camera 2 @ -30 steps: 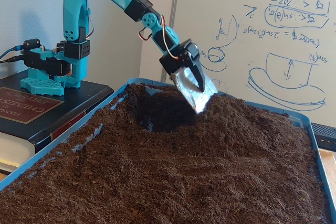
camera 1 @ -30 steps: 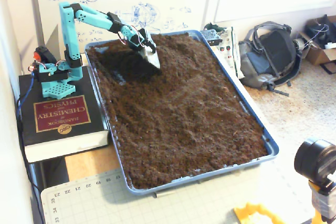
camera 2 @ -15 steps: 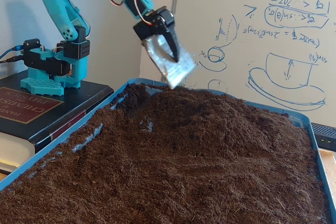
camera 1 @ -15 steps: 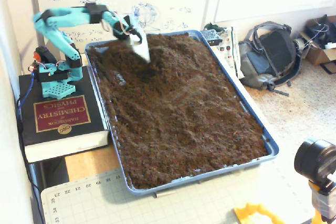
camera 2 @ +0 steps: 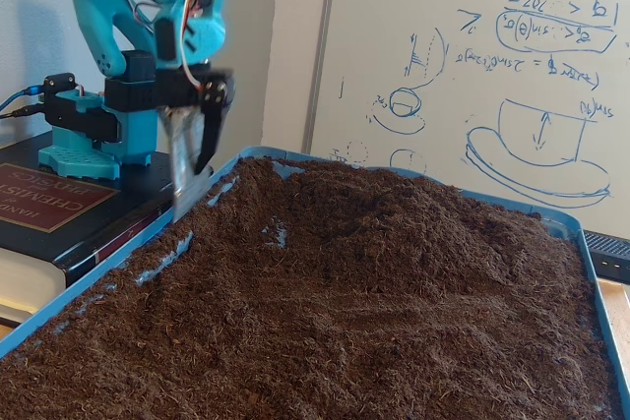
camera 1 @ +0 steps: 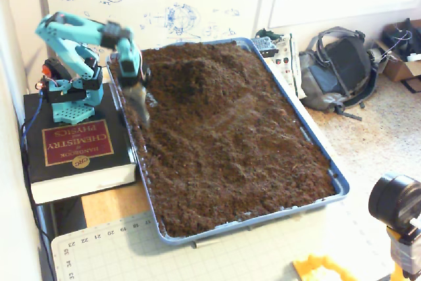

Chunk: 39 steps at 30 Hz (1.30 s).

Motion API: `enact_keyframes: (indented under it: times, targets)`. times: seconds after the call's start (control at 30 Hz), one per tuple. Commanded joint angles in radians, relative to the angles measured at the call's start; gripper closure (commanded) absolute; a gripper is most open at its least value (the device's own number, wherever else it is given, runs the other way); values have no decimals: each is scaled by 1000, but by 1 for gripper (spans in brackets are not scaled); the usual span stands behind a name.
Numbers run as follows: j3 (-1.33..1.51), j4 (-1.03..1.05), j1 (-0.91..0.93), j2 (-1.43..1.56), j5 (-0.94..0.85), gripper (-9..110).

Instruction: Build a berm.

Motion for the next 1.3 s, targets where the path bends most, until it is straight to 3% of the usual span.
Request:
enact_keyframes:
  times: [0.0,0.53,0.87,1.27]
  targets:
    - [-6,-92,57,-117,-52,101]
    - [-35,-528,97,-437,15,101]
    - [-249,-545,110,-566,17,101]
    - [-308,-558,72,-643,54,101]
